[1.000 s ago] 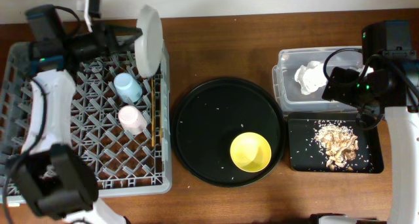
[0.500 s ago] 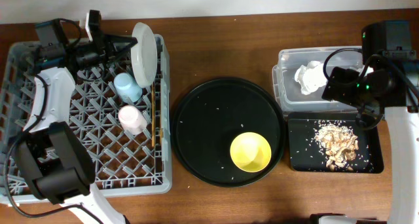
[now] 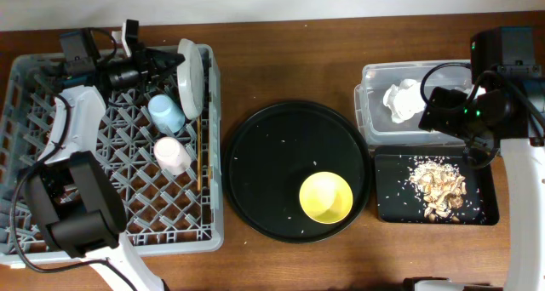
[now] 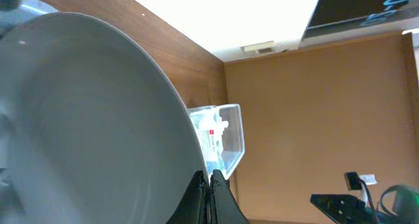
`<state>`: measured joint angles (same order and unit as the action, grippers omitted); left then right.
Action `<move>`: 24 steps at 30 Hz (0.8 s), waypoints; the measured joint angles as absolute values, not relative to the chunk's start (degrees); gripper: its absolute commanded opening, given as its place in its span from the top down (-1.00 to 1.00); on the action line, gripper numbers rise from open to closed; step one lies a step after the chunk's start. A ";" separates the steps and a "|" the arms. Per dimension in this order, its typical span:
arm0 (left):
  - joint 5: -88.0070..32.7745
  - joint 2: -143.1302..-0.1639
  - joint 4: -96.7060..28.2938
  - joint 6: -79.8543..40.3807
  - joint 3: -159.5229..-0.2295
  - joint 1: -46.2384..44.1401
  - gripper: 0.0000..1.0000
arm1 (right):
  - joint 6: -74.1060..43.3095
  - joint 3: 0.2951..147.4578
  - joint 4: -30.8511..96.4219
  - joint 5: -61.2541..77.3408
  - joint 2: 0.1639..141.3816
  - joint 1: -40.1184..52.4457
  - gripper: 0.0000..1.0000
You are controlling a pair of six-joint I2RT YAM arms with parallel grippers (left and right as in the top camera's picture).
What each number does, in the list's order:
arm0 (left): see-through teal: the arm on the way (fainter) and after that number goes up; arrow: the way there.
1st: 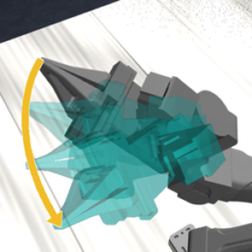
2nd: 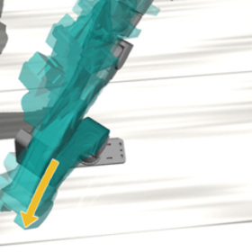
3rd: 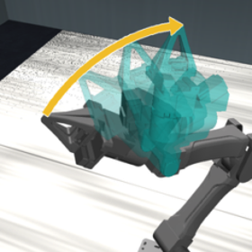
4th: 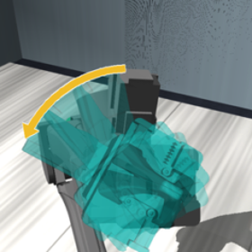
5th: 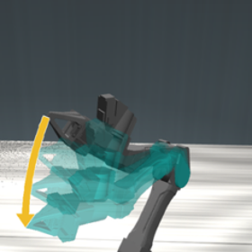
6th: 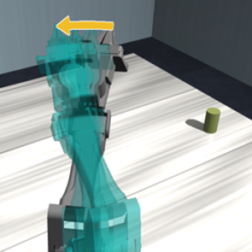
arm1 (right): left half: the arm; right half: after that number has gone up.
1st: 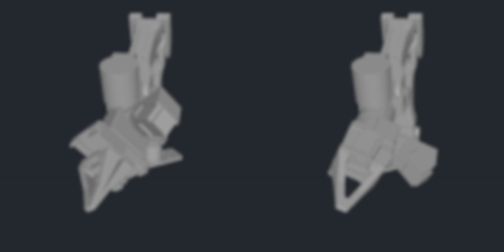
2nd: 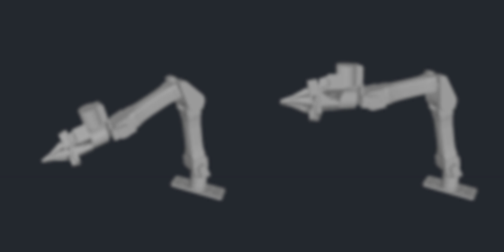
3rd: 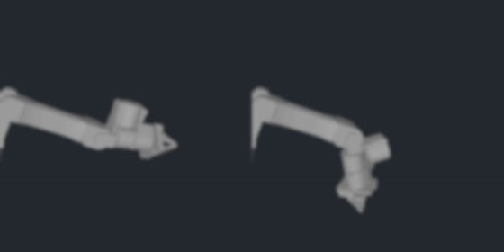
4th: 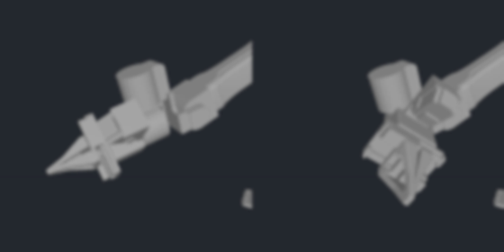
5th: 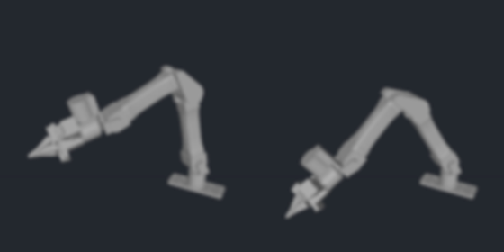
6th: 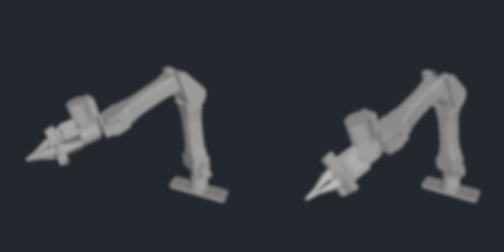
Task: Sort waste into correct bins and load items into the dishwasher rack
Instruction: 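Lift the white plate and stand it upright in the rack's back slot, then reach the left gripper to the yellow bowl rim and grasp it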
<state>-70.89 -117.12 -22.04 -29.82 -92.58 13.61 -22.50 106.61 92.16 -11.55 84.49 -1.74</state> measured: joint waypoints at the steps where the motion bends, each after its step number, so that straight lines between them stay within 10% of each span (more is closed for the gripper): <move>1: -70.28 -117.12 -22.33 -29.85 -92.58 13.61 0.57 | -22.48 106.61 92.16 -11.55 84.49 -1.74 -0.97; 10: -65.95 -117.12 -23.14 -30.28 -92.58 15.00 -0.25 | -22.50 106.61 92.18 -11.55 84.49 -1.74 -0.97; 18: -68.71 -111.37 -23.70 -30.46 -92.38 16.01 -0.50 | -22.46 106.61 92.14 -11.55 84.49 -1.74 -0.97; 24: -44.25 -81.06 -54.85 -19.70 -93.47 1.48 -0.99 | -22.48 106.67 92.12 -11.55 84.49 -1.74 -0.97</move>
